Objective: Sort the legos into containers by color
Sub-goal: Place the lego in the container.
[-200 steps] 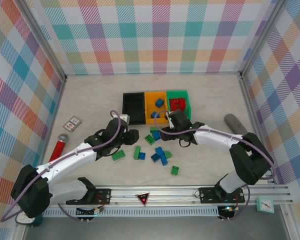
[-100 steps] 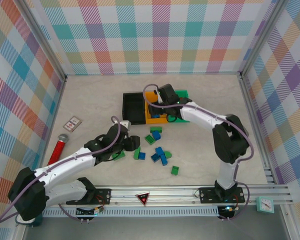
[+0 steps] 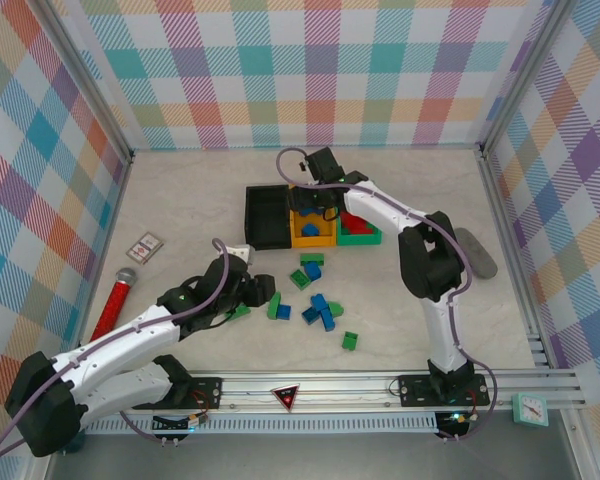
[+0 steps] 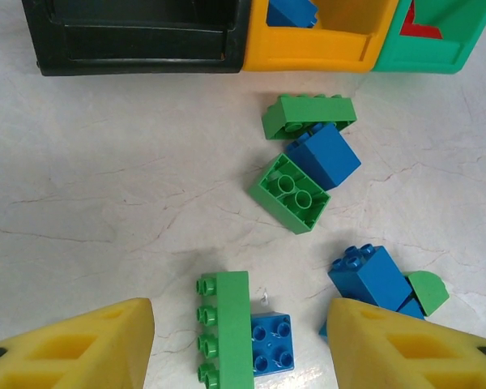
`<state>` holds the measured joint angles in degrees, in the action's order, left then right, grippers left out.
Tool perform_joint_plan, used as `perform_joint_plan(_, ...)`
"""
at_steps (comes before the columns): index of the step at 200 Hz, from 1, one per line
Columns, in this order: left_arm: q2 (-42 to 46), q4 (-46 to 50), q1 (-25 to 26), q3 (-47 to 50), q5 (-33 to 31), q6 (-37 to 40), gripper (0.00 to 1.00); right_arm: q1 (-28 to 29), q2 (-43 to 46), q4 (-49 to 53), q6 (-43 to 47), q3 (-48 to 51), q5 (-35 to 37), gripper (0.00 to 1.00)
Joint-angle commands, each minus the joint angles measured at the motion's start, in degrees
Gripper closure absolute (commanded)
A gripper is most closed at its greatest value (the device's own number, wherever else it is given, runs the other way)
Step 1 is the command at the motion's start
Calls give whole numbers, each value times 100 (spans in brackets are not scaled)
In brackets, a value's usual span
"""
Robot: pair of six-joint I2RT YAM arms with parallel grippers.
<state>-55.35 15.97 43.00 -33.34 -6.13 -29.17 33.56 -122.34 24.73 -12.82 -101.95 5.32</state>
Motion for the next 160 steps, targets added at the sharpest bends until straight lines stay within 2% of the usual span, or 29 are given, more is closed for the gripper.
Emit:
perform_joint_plan(1, 106, 199, 57, 67, -94, -72, 41, 13, 191, 19, 16, 137, -163, 23)
perform_joint_plan(47, -21, 48, 61, 82, -14, -72, 41, 63, 1020, -317, -14, 1033, -373, 23)
perform_joint_plan(160, -692, -501, 111, -71, 166, 34, 41, 415, 3555, -859, -335, 4097, -608, 25)
